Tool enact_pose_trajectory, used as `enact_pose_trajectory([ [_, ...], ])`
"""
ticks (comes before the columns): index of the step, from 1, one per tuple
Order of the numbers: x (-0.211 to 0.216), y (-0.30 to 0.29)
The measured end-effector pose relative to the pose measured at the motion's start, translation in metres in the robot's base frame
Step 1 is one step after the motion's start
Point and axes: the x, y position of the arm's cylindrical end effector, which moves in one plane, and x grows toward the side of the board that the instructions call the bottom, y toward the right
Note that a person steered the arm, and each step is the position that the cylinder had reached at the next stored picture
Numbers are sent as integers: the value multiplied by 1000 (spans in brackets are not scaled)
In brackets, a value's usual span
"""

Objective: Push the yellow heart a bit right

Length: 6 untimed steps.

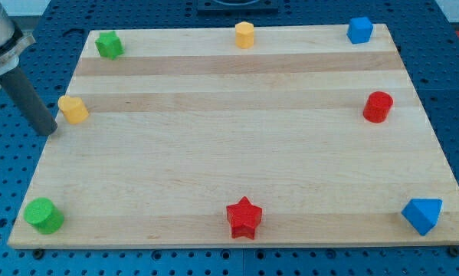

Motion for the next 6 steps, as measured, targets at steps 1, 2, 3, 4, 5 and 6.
enact_pose_trajectory([
  [1,-7,0],
  [2,-13,1],
  [3,-24,1],
  [4,-24,1],
  [5,-26,17],
  [6,-26,20],
])
